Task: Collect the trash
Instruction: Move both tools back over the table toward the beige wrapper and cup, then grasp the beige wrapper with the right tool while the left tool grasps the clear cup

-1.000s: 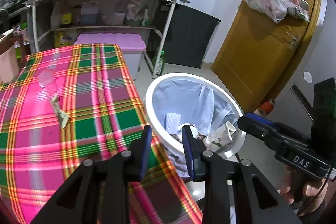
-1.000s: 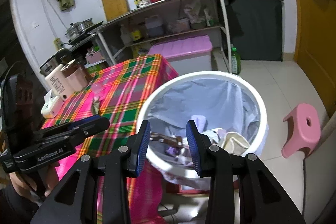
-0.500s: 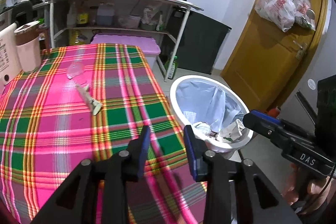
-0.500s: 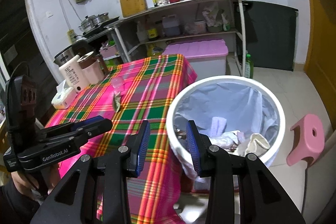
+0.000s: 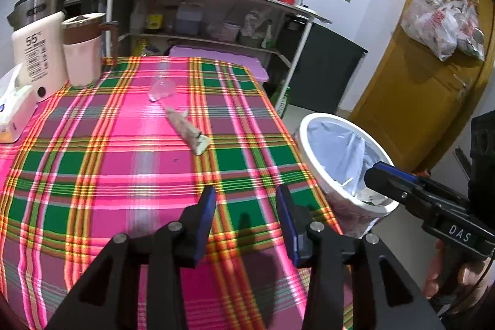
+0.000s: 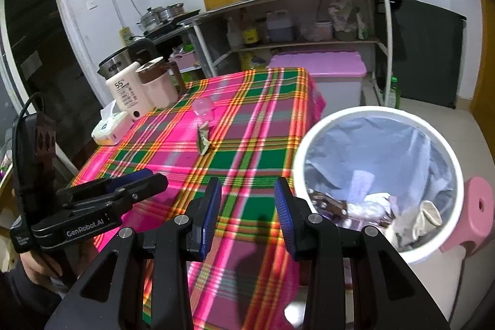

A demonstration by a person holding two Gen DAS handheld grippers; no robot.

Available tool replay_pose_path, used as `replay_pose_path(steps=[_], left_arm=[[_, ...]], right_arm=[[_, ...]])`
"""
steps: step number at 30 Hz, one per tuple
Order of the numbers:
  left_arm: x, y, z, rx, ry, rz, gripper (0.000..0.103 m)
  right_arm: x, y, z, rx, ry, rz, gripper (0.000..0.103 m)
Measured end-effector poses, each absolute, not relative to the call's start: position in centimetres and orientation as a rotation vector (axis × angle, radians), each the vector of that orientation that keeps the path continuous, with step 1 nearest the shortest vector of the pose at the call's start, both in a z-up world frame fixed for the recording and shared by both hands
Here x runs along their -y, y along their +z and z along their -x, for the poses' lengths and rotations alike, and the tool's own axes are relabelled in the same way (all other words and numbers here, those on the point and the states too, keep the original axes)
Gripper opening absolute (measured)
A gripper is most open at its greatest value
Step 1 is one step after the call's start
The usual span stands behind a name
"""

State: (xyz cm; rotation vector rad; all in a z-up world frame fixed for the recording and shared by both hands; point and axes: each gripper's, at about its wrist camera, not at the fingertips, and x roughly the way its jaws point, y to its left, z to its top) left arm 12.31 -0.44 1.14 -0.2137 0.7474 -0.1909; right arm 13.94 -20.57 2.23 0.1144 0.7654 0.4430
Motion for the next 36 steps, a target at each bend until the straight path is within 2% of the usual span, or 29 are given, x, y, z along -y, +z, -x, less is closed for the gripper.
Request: replay_pose_path(steps=[21, 36], left_arm=[[-6.7, 0.4, -13.1, -0.735, -0.051, 0.251, 0.043], [-9.9, -0.9, -14.8, -0.753, -0.023, 0.275, 0.043]], right_arm=[[12.2, 0.0, -20.4, -0.835, 0.568, 0.002, 0.037], [6.5, -3.7, -26.1, -0.921, 0.577, 0.071, 0.037]])
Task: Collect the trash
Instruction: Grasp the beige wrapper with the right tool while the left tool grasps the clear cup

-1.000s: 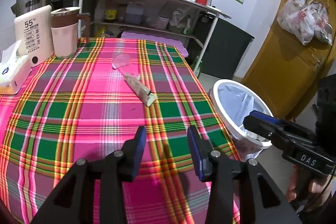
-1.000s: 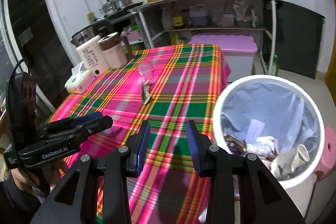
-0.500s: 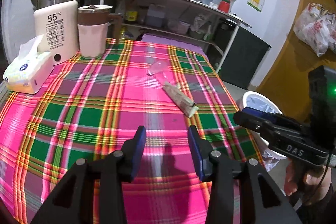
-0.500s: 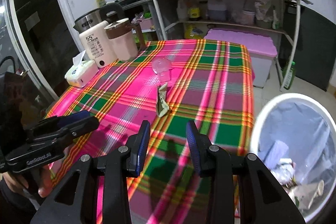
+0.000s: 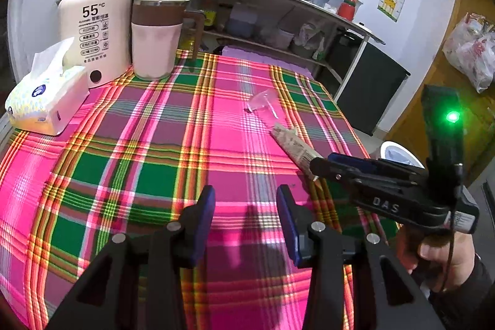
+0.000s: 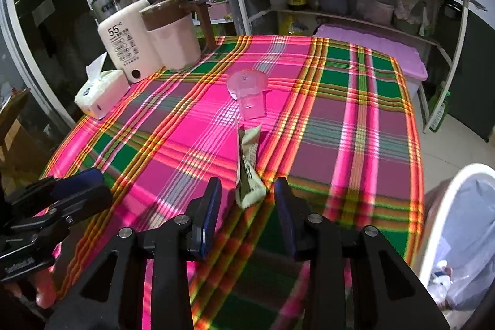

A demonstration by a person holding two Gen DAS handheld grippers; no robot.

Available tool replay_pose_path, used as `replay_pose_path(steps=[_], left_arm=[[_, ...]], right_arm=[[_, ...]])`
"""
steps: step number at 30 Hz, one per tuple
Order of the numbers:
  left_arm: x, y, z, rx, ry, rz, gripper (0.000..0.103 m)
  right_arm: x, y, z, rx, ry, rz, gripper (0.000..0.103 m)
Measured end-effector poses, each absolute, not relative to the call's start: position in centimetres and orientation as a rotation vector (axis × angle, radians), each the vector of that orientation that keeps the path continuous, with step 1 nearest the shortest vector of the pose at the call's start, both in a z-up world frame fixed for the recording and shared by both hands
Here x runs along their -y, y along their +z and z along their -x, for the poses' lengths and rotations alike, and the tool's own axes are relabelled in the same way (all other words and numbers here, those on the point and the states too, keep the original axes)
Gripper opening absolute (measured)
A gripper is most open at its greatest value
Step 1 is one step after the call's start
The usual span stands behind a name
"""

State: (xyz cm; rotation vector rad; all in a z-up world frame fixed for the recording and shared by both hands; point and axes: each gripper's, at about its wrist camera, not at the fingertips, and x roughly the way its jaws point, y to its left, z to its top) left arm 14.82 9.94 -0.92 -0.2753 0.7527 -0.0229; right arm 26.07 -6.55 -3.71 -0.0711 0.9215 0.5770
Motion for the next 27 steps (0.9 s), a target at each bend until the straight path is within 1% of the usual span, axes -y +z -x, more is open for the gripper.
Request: replay_pose_path(steps=[4, 5, 6, 8, 10, 21, 27], left_arm=[[-10.5, -1.1, -15.2, -0.756, -0.020, 0.281, 0.043], [-10.6, -1.1, -15.3, -0.757, -0.021, 0.284, 0.043], [-10.8, -1.0, -15.6, -0.759, -0.023, 0.286, 0.043], [-10.8, -0.9, -15.9, -0.758, -0.026, 0.286, 0.043], [-10.6, -0.7, -16.2, -0.756, -0.031, 0.281, 0.043], [-8.6, -0.1, -20.1, -0.775, -0.073, 0.277, 0.043], [-7.3, -0.8, -23.8, -0.819, -0.065, 0.294, 0.047]], right_arm=[[5.8, -4.5, -27.1, -0.939, 0.570, 0.081, 0.036], [5.6, -4.7, -27.2, -0.945, 0.575, 0.080, 0.032], [5.4, -4.9, -27.2, -0.949, 0.578, 0.083, 0.022], [5.2, -5.0, -27.1, -0.946, 0.574, 0.088, 0.019], [5.4, -4.9, -27.0, -0.945, 0.579, 0.074, 0.014], [9.3, -2.7, -25.8, -0.890, 0.538, -0.018, 0.014], [11.8, -2.0, -25.4, -0.876, 0.516, -0.066, 0.014]])
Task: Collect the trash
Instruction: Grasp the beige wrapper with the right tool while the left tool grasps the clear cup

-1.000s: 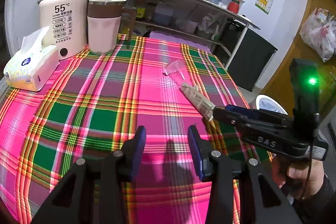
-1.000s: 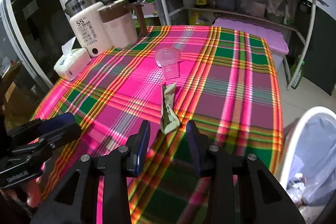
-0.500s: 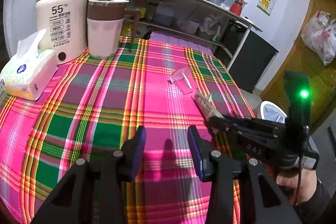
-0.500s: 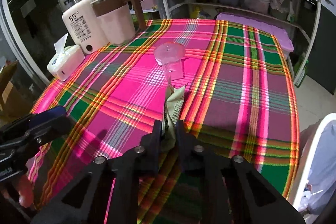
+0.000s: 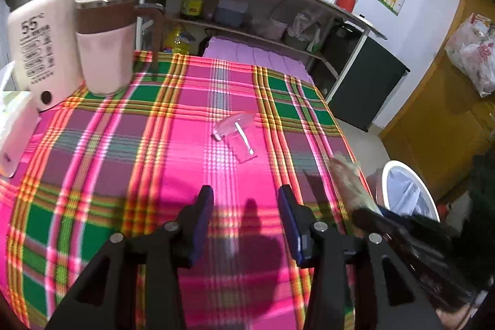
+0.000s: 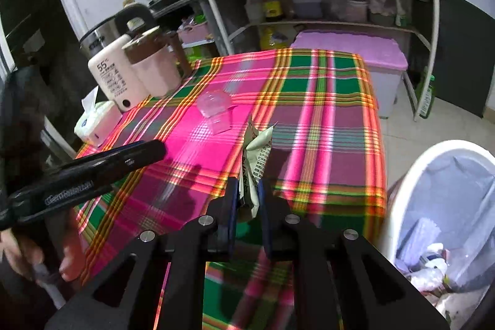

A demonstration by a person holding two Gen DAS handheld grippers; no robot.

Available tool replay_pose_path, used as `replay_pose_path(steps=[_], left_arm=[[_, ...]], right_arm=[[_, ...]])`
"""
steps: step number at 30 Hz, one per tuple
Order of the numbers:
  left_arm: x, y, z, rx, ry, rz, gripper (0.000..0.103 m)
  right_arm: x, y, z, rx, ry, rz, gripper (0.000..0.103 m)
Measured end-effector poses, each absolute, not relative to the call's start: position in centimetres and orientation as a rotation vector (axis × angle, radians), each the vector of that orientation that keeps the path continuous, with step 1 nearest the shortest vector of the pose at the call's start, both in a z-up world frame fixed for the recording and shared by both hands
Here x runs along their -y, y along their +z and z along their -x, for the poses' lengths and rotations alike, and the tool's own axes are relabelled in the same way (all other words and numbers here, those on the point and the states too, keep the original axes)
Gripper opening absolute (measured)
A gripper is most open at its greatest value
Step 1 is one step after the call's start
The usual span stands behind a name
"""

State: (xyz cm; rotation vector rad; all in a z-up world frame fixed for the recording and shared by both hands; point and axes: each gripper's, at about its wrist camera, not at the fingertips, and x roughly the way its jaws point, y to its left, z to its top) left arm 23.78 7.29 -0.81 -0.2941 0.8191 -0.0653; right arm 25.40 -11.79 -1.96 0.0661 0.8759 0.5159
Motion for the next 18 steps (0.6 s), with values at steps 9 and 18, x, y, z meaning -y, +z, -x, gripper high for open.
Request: replay_pose_path(steps=[9, 18], left_arm=[[-6.4, -2.5, -28.9, -0.863, -0.002, 0.313, 0.049], [-5.5, -3.7, -31.7, -0.874, 0.058, 0.275, 0.048]], right_arm=[[14.3, -1.4, -25.2, -0.850, 0.502, -0.097, 0.014], [15.8, -1.7, -25.8, -0.845, 0.490, -0.125, 0.014]])
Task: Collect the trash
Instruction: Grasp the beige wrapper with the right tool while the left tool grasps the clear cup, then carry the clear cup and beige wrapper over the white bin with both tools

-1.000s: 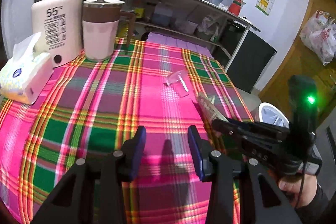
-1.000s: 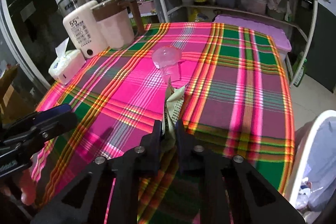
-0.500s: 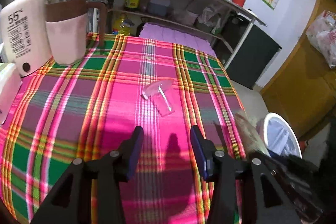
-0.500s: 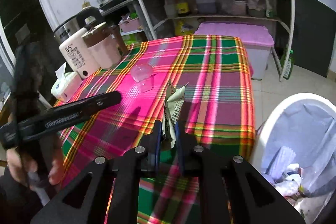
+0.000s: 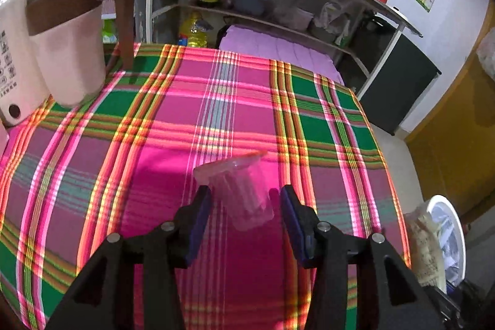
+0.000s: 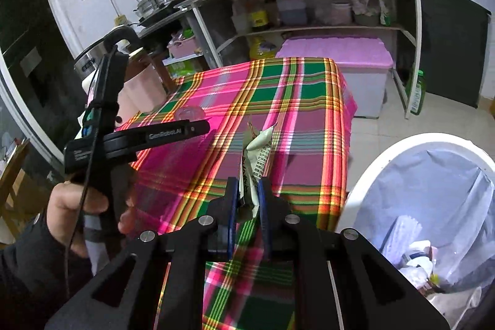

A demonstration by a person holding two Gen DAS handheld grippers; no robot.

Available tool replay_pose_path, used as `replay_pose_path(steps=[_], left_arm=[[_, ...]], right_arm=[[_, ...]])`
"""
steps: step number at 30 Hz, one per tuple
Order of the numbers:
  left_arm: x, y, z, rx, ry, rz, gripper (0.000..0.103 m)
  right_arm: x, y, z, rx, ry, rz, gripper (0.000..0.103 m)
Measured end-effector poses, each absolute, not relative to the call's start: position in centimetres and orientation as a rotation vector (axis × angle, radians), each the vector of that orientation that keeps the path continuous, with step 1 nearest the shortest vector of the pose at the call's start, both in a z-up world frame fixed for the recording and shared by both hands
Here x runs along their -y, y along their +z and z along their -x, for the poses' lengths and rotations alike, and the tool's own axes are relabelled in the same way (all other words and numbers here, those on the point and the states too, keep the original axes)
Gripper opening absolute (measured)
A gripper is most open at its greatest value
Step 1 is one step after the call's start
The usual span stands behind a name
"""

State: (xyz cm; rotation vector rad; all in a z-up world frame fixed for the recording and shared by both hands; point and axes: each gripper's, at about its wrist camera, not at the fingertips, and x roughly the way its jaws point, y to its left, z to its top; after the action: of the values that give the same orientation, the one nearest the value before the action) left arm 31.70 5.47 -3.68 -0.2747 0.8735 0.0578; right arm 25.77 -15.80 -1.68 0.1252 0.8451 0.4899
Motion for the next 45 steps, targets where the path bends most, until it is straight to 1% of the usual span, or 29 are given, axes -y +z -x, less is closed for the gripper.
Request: replay_pose_path(steps=[3, 4, 11, 23, 32, 45], left_arm=[[-5.4, -3.7, -32.0, -0.874, 0.071, 0.250, 0.033], [-5.4, -3.8, -31.9, -0.875, 0.073, 0.245, 0.031], [-5.3, -2.9, -29.9, -0.853, 0.023, 0.242, 0.031], [-2.3, 0.7, -22.4, -0.778, -0.111, 0.221, 0.031], [-0.9, 2.0, -17.4, -0.755, -0.158, 0.220, 0.031], [1.8, 3.4, -13.7, -0.729, -0.227, 0.197, 0.031]], right_arm=[[16.0, -1.7, -25.8, -0.845, 0.490, -0.130, 0.014], [16.0, -1.7, -25.9, -0.844, 0.490, -0.131, 0.014], [16.4, -1.5, -25.4, -0.832, 0.484, -0.128, 0.014], [17.4, 0.7, -21.8, -0.790, 0.469, -0.120, 0.014], [18.8, 2.1, -18.3, -0.767, 0.446, -0.121, 0.014], [20.9, 3.4, -14.8, -0.738, 0.405, -0.124, 0.014]])
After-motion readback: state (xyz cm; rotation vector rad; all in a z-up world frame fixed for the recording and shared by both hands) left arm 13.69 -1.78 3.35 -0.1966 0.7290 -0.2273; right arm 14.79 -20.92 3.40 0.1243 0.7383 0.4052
